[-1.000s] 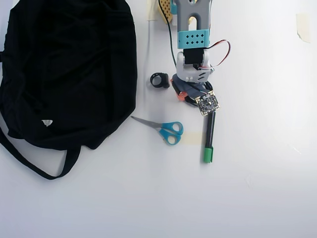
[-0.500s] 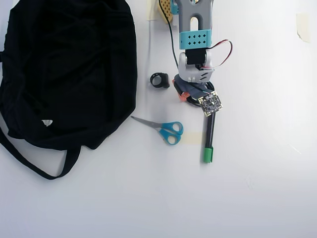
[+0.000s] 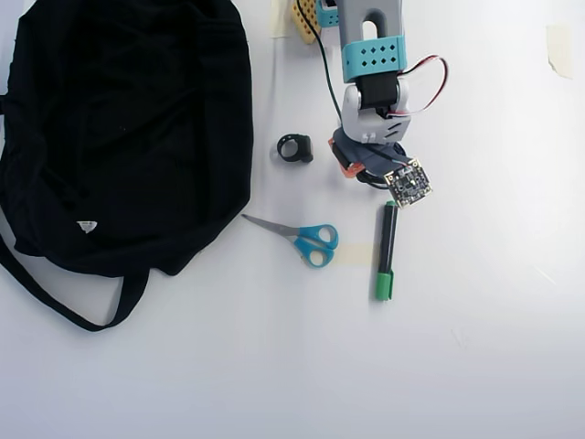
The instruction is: Put the cable into the black bag
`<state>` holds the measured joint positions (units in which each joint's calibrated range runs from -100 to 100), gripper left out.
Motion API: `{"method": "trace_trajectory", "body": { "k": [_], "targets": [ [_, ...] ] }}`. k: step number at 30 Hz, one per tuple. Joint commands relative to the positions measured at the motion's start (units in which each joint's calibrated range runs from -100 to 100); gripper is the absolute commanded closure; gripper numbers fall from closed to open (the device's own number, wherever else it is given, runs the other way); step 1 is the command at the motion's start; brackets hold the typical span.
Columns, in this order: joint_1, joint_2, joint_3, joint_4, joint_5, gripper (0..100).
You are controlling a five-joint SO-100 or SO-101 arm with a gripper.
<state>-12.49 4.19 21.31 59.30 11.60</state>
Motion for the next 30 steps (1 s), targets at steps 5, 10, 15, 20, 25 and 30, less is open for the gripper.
{"method": "trace_trajectory", "body": {
  "k": [5, 10, 15, 20, 25, 30],
  "targets": [
    [-0.37, -10.75, -1.72, 1.17, 0.15, 98],
    [-0.30, -12.99, -2.44, 5.22, 0.46, 98],
    [-0.22, -15.81, -2.62, 9.01, 0.41, 98],
    [0.52, -18.30, -2.62, 9.01, 0.09, 98],
    [2.24, -20.04, -2.62, 9.09, -0.01, 98],
    [3.74, -22.45, -2.62, 11.33, -0.06, 98]
  ]
}}
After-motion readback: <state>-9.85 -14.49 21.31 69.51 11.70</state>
